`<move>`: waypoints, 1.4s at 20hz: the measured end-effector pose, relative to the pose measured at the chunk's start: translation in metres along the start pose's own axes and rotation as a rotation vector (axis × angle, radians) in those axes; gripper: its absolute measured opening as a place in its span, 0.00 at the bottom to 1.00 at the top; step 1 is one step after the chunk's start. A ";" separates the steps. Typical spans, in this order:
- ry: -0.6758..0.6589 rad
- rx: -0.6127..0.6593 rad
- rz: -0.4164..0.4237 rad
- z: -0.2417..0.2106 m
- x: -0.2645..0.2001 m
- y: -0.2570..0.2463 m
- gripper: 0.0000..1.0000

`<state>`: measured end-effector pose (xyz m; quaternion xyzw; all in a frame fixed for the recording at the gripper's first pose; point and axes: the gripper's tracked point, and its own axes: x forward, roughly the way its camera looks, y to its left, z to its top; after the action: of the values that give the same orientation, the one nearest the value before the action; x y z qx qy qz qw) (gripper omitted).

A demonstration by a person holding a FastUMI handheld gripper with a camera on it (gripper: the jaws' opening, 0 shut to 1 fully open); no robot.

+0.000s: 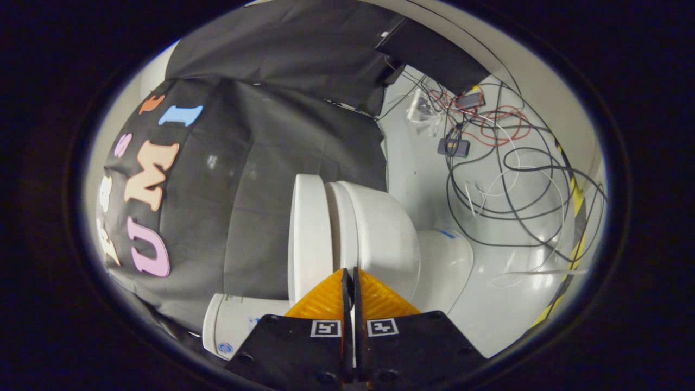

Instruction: Open the toilet lid.

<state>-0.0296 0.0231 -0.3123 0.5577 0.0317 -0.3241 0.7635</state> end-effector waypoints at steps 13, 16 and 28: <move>-0.141 -0.332 0.120 0.010 -0.044 0.123 0.03; -0.164 -0.412 0.225 -0.005 -0.065 0.178 0.03; -0.077 -0.869 0.494 -0.111 -0.096 0.316 0.06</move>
<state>0.0967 0.2175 -0.0520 0.1668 0.0026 -0.1108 0.9797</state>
